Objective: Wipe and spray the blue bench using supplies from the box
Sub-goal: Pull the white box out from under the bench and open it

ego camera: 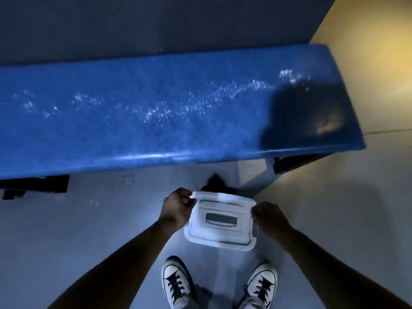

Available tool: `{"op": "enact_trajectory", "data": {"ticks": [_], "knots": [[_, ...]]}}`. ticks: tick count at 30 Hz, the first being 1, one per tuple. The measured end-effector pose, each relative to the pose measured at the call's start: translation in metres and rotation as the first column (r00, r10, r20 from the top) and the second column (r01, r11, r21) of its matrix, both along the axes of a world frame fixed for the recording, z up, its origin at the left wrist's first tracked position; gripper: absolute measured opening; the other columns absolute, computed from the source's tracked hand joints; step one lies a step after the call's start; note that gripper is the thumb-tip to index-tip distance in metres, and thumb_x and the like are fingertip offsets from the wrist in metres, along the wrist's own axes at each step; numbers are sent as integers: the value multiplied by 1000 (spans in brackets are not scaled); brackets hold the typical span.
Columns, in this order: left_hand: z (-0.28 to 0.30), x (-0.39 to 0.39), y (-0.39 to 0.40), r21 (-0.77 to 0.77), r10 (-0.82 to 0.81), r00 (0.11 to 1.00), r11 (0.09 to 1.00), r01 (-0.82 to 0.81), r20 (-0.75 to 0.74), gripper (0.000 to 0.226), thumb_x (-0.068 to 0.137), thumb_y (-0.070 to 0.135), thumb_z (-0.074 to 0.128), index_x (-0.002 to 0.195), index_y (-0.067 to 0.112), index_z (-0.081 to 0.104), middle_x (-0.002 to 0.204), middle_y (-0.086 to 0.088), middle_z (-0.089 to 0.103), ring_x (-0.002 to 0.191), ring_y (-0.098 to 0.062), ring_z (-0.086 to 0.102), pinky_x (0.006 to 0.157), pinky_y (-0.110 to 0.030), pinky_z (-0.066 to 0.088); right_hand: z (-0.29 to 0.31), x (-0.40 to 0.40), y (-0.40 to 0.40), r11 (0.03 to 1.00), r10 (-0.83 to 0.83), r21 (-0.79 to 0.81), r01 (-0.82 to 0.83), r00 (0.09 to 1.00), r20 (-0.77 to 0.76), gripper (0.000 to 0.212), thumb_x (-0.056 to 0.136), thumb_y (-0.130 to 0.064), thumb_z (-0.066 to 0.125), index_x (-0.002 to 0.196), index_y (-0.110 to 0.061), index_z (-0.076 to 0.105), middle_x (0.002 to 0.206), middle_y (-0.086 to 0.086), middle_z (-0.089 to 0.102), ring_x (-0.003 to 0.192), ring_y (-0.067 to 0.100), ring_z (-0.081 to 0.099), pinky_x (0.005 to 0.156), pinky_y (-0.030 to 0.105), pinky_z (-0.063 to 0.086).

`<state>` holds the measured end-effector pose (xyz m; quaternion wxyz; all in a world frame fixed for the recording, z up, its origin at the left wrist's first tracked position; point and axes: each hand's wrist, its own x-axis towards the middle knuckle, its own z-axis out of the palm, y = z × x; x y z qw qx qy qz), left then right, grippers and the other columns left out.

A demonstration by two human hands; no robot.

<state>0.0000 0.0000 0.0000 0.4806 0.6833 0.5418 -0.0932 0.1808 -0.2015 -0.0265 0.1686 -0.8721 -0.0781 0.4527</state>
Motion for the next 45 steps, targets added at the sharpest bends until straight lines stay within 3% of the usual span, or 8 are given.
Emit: {"op": "enact_trajectory", "data": {"ticks": [4,9,12,18,23,28,34,45], "knots": [[-83,0,-9,78,-10,995,997,18,-98,35,91,28,71,121,12,65,115,-8,72,107,-24,67,73,-15,46,-68,7,-9,996,63,-71,-60,998,29,21,98,-26,54,107,-11,66,91,2,65,59,6,59,54,10,39],[-161,-16,-29,117,32,978,993,-8,-204,52,95,37,64,138,8,53,136,-15,61,129,-34,57,103,-37,46,-133,-5,-33,985,57,-165,-41,993,98,28,103,-29,48,108,-3,58,96,12,64,81,24,63,75,29,47],[-190,-21,-34,172,67,980,984,-34,-188,35,99,38,56,118,10,66,118,-13,71,115,-37,63,86,-33,48,-160,-15,-42,975,77,-212,-63,995,61,48,105,-41,44,127,-2,59,120,21,69,110,36,66,93,36,52],[-202,-34,-39,280,107,982,958,-60,-154,28,100,34,51,105,17,72,101,-13,76,97,-40,68,76,-30,47,-171,-16,-44,975,75,-218,-45,988,133,21,101,-22,58,111,-5,66,90,8,66,81,24,63,64,30,48],[-201,-35,-33,206,137,979,973,-105,-150,22,94,15,50,93,11,71,91,-18,74,92,-43,69,77,-37,56,-176,-1,-44,975,18,-223,-6,998,55,20,95,-14,62,112,-5,63,102,16,69,96,34,68,72,38,55],[-201,-32,-28,116,261,951,963,-244,-164,27,98,35,57,86,18,73,82,-10,70,69,-29,67,64,-24,51,-186,13,-55,985,-86,-156,80,996,-30,24,99,-22,60,92,-2,72,92,19,73,81,31,67,67,34,52],[-205,-33,-30,330,249,961,923,-197,-122,21,95,32,62,105,19,74,110,-13,72,102,-35,68,86,-32,51,-168,-3,-49,994,-90,-26,105,934,346,23,97,-27,59,91,-8,70,96,18,71,94,39,68,76,35,51],[-182,-21,-64,350,81,996,933,-84,24,10,84,3,54,76,9,53,74,-15,53,83,-41,62,72,-28,40,-156,-35,-53,919,-392,16,394,910,137,37,71,-28,49,98,-15,71,96,12,69,83,30,68,70,27,51]]}}
